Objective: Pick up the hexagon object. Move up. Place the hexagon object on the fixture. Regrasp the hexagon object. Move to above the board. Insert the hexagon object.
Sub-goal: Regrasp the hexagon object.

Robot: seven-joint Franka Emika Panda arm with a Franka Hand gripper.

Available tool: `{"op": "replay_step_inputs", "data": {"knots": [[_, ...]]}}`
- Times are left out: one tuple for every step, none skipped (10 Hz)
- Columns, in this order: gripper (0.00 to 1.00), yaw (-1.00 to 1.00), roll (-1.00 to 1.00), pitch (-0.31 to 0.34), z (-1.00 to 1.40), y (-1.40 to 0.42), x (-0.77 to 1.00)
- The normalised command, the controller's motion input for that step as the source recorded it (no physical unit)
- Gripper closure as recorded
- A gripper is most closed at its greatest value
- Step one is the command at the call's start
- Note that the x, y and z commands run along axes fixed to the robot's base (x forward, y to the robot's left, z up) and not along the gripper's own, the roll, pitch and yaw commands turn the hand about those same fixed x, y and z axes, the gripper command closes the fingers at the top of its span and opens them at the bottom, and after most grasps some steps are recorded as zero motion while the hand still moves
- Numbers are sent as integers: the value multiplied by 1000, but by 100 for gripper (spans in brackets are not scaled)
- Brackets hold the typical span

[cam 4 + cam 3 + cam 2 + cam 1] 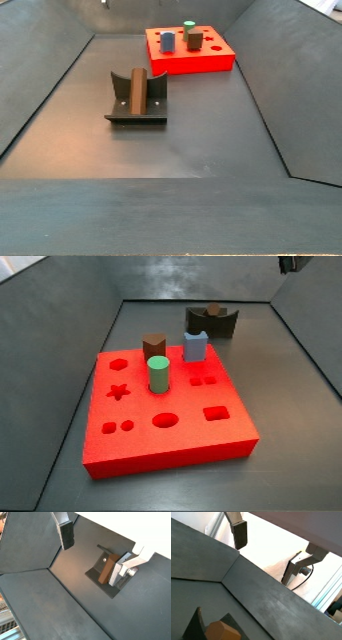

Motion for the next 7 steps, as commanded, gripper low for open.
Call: {"op": "replay_step_inputs", "data": {"knots": [[0, 153, 216, 80, -6, -28, 80], [0, 60, 239, 96, -1000, 76, 30], [0, 65, 229, 79, -1000, 75, 32], [0, 85, 197, 52, -1000, 69, 40], [0, 97, 133, 27, -1000, 61, 52], [0, 100, 100, 7, -1000, 60, 61], [0, 98, 81, -17, -1000, 58, 71]]}}
